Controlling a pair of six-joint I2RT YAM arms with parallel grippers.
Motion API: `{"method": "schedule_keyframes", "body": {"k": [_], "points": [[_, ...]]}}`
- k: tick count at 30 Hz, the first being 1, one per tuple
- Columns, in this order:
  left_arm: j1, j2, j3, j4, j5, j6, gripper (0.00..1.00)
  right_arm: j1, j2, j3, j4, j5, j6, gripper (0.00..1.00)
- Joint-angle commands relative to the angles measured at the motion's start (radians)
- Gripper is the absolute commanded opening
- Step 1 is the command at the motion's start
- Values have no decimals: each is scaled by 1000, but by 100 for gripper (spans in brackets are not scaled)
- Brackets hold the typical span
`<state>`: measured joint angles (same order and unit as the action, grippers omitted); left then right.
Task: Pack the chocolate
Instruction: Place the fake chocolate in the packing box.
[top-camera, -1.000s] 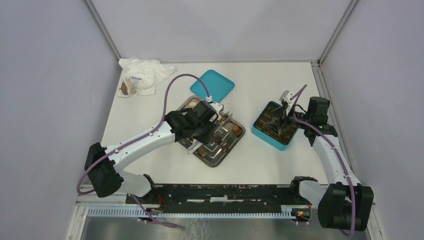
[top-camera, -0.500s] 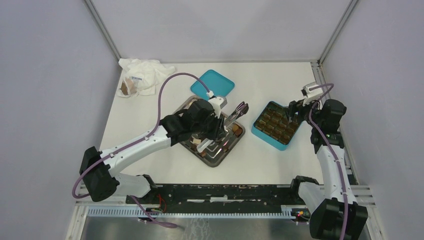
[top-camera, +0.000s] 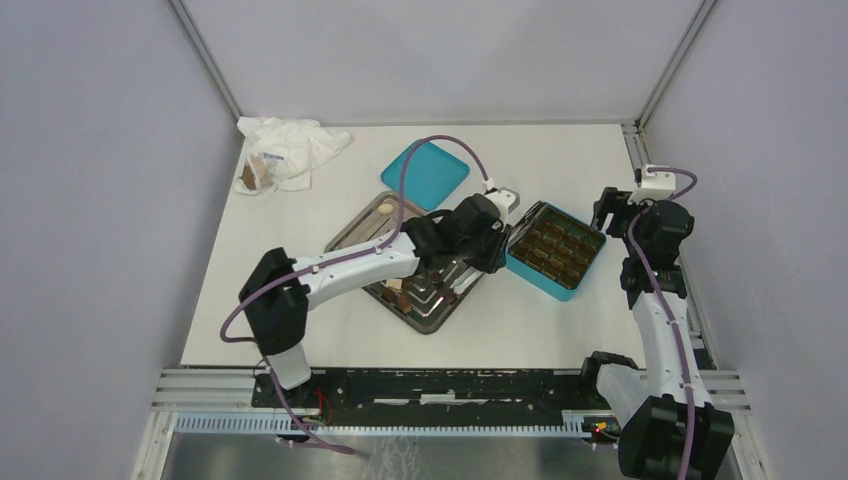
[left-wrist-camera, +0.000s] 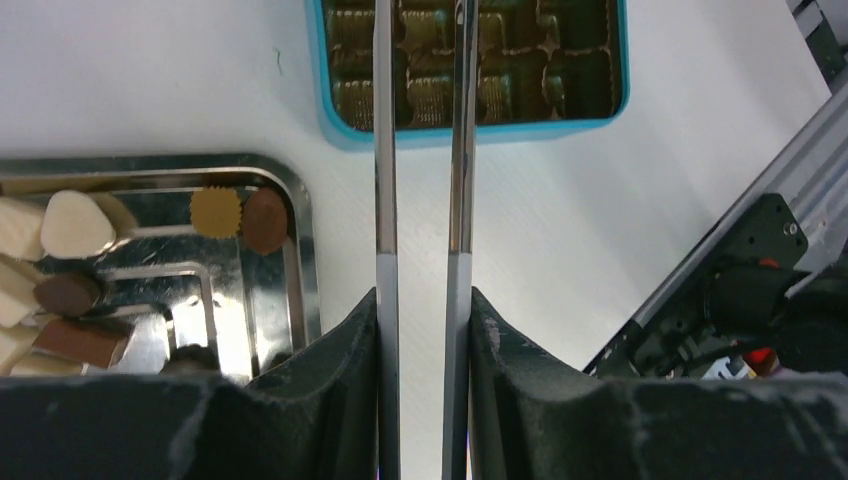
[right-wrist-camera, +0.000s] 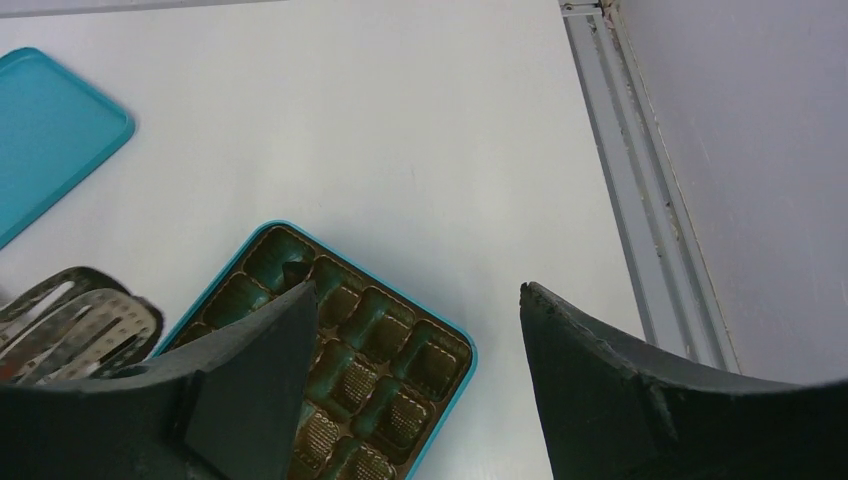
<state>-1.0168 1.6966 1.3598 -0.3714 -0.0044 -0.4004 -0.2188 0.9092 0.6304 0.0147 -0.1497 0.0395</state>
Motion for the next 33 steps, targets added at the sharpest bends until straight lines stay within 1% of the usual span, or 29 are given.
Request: {"method": "schedule_keyframes", "body": {"k": [1,9,18,22,25,33], "points": [[-35,99,155,-30,-135,8,2,-4,0,-3,42,34,29,79],[-55,241,310,-128,-200,37,2,-4,0,-5,42,17,27,79],[-62,310,380,-179,-220,49,4,-4,0,-8,45,6,27,79],[-67,325,387,-185,-221,49,6,-4,-1,-9,46,2,26,79],[-68,331,394,-194,-227,50,9,-4,0,-9,47,-1,27,79],[-71,341,406,-207,-233,49,23,-4,-1,-11,48,-8,24,79]]}}
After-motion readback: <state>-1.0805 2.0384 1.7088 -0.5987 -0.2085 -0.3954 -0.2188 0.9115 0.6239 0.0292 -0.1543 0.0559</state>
